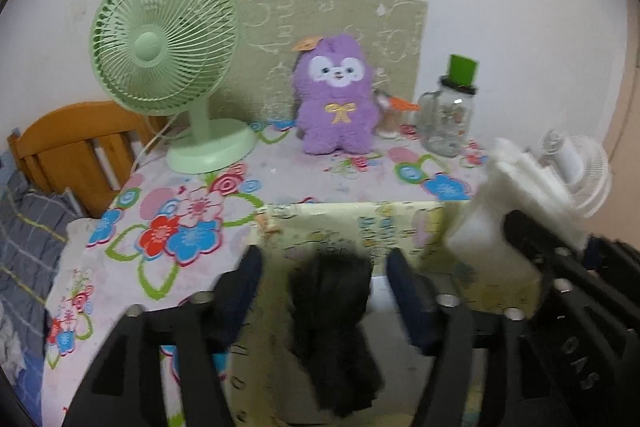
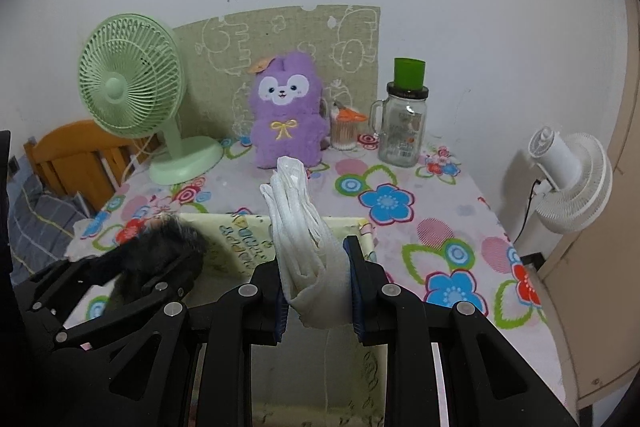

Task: Organize soft objects
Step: 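Carry the black bundle with the left tool while the right tool carries the white cloth to the box, then release the black bundle and white cloth into the fabric box, withdraw both tools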

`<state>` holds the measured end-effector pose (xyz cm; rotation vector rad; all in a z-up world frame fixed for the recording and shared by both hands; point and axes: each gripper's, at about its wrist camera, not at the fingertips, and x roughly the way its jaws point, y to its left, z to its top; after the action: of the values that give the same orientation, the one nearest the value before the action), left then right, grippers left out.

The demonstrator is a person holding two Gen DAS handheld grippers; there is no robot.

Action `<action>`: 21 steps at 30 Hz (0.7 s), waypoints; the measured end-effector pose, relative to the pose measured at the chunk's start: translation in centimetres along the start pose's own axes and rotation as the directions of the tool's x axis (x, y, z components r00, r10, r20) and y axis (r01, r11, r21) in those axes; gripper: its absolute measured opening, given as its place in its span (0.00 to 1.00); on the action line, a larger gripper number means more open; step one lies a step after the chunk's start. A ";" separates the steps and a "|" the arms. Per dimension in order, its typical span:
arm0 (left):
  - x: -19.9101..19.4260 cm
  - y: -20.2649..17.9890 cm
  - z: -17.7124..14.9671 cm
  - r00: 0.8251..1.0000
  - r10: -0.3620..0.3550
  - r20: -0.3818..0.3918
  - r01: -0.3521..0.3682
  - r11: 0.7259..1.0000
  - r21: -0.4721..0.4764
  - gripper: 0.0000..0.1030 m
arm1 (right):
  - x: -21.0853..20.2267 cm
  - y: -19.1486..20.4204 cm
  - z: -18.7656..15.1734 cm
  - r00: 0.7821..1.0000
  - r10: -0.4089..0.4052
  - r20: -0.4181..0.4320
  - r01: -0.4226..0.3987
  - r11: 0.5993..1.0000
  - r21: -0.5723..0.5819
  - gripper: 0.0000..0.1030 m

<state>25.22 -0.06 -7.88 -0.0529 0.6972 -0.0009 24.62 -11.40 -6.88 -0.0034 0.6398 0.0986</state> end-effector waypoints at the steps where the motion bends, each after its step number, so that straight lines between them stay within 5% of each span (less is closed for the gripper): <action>1: 0.2 0.1 0.0 1.000 0.000 -0.001 0.000 1.000 -0.003 0.74 | 0.2 -0.1 0.0 1.000 0.002 -0.003 -0.002 1.000 -0.001 0.27; 5: 0.9 0.4 -0.3 1.000 0.005 -0.025 -0.005 1.000 -0.003 0.77 | 1.1 -0.2 -0.1 1.000 -0.004 -0.024 0.004 1.000 0.001 0.32; 7: 0.9 0.3 -0.3 1.000 -0.002 -0.029 0.002 1.000 0.001 0.80 | 1.2 -0.4 -0.1 1.000 -0.007 -0.027 0.007 1.000 0.010 0.44; 9: 0.6 0.1 -0.4 1.000 -0.018 -0.017 0.018 1.000 0.008 0.88 | 1.0 -0.6 0.0 1.000 0.005 -0.016 -0.004 1.000 0.020 0.81; 10: 0.4 0.1 -0.4 1.000 -0.021 -0.010 0.021 1.000 0.010 0.90 | 0.8 -0.6 0.0 1.000 0.006 -0.003 -0.006 1.000 0.021 0.86; 21: -2.6 -0.6 -0.5 0.999 -0.033 0.025 0.032 0.999 0.023 0.96 | -1.9 -0.4 0.2 0.999 0.025 0.029 -0.026 0.999 0.024 0.95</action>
<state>22.93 -0.64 -6.53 -0.0424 0.6710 -0.0389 23.25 -11.95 -5.58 0.0300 0.6128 0.1154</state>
